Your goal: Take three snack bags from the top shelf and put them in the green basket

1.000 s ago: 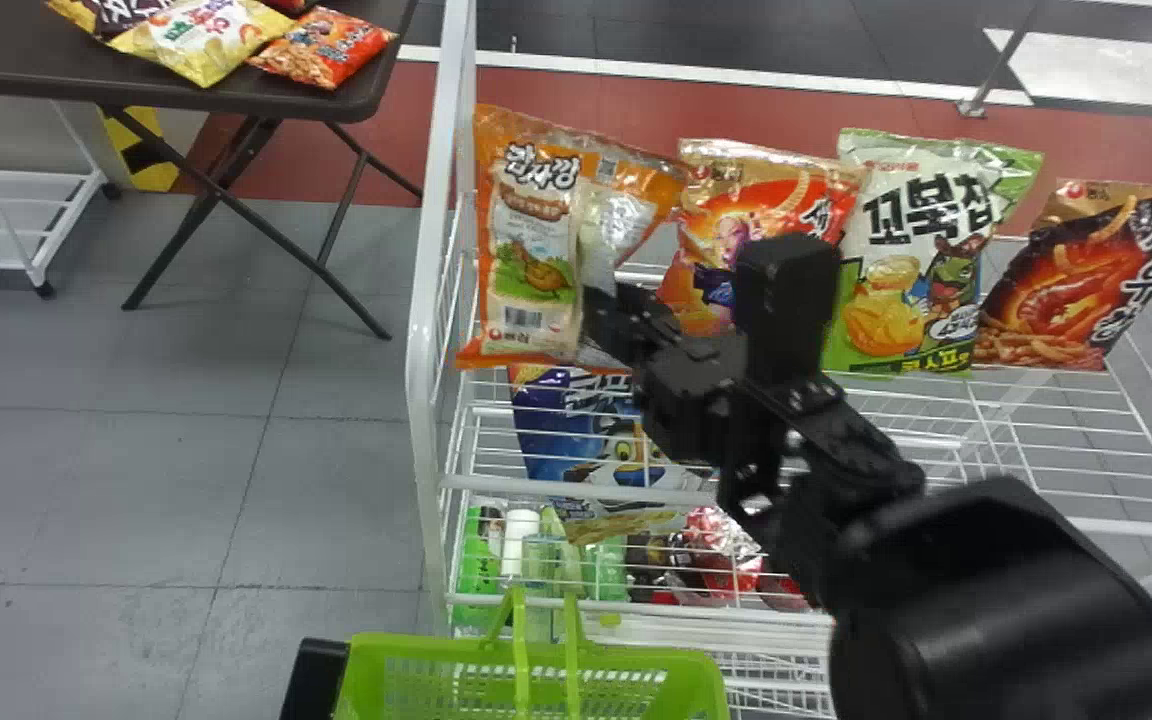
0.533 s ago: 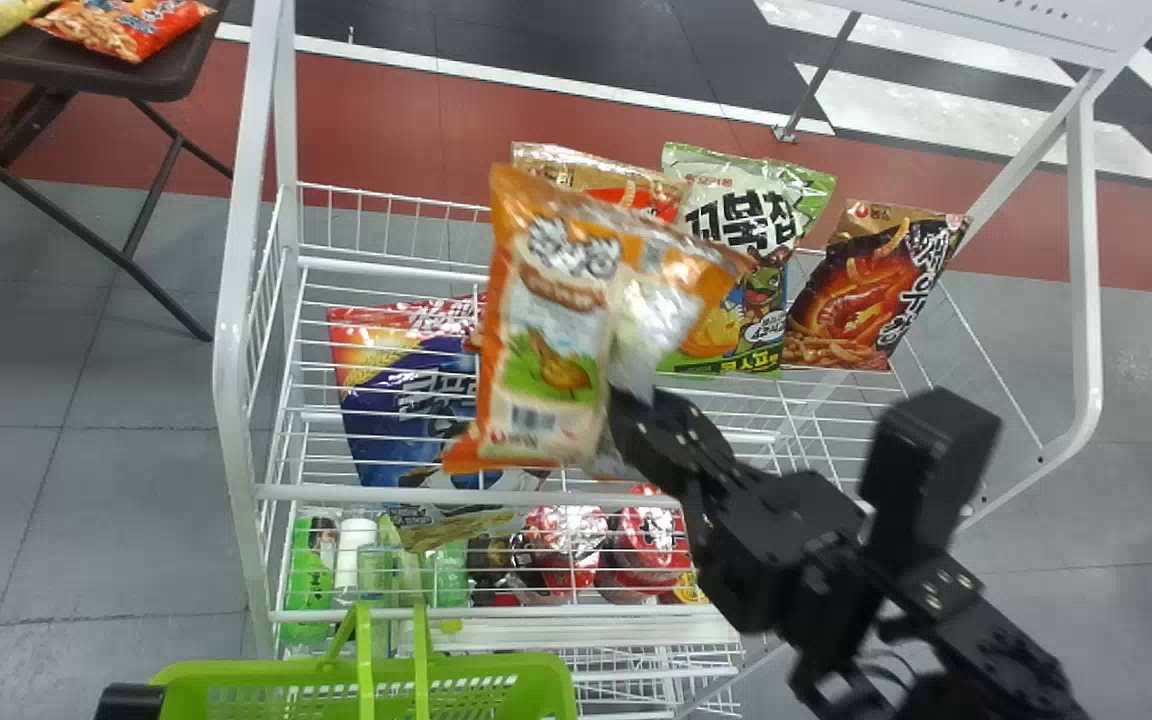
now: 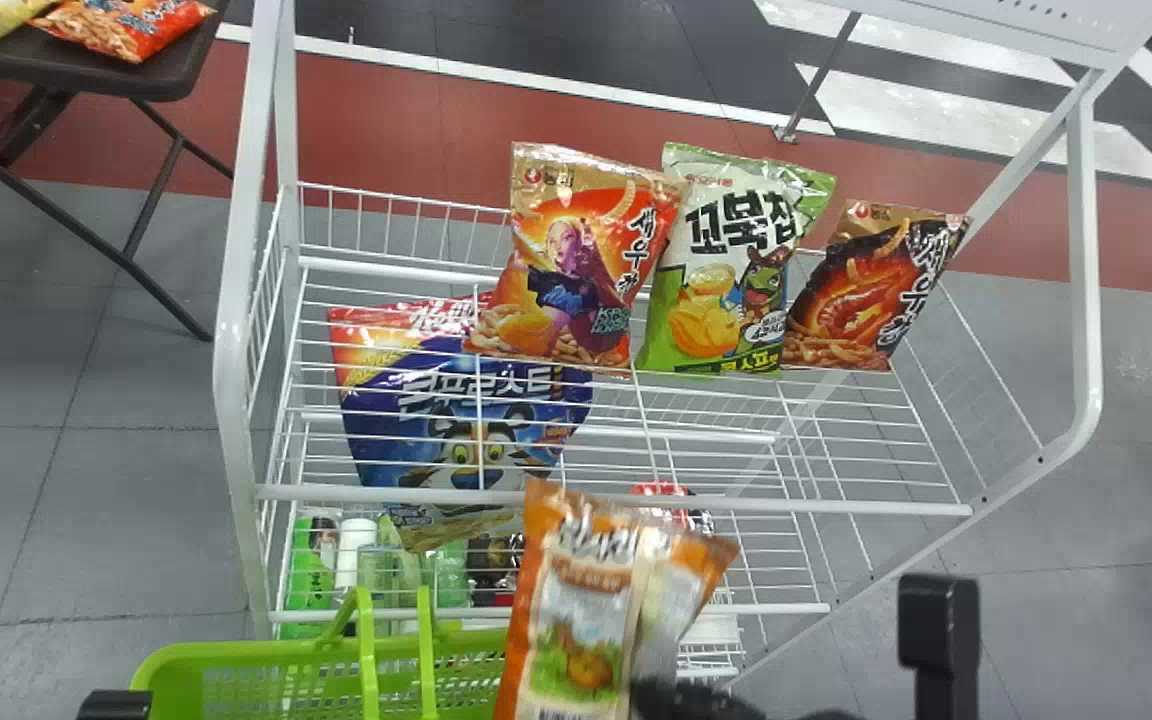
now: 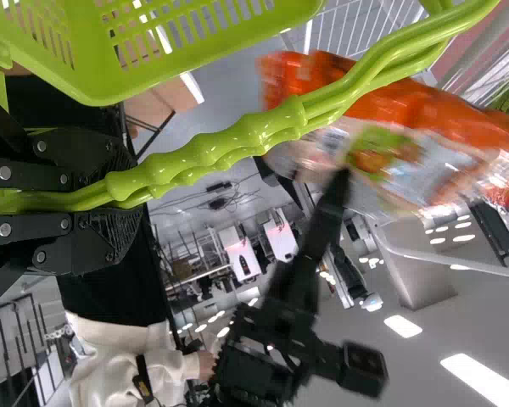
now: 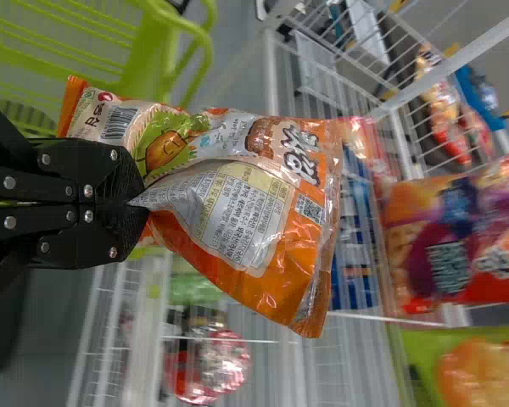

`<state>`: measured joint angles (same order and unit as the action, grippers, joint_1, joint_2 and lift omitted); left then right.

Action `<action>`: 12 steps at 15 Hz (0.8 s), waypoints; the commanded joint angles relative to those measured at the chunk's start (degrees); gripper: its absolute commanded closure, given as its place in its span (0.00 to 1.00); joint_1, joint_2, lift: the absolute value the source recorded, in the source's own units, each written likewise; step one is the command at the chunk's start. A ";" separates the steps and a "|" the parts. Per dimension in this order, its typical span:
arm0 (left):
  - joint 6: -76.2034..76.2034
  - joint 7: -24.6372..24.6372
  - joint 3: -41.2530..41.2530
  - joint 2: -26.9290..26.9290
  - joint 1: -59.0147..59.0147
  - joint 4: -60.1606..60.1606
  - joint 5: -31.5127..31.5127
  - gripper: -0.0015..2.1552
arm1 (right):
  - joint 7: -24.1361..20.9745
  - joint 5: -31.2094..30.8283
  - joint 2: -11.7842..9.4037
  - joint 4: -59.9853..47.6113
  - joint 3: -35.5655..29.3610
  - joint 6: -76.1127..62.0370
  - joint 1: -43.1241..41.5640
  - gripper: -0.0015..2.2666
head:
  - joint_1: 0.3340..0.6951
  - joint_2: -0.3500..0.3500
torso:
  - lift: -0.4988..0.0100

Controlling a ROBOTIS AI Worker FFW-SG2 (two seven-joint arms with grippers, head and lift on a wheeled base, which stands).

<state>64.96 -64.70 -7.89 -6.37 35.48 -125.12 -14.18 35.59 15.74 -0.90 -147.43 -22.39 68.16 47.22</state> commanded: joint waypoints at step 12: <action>3.55 0.01 -1.60 -0.22 1.43 -6.36 -0.24 0.69 | 4.13 1.40 -3.49 10.23 13.69 21.92 -6.00 0.99 | 1.00 0.00 | 0.92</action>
<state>68.52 -64.72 -9.49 -6.62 37.23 -131.77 -14.41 38.58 17.13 -4.00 -137.24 -9.46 88.85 41.82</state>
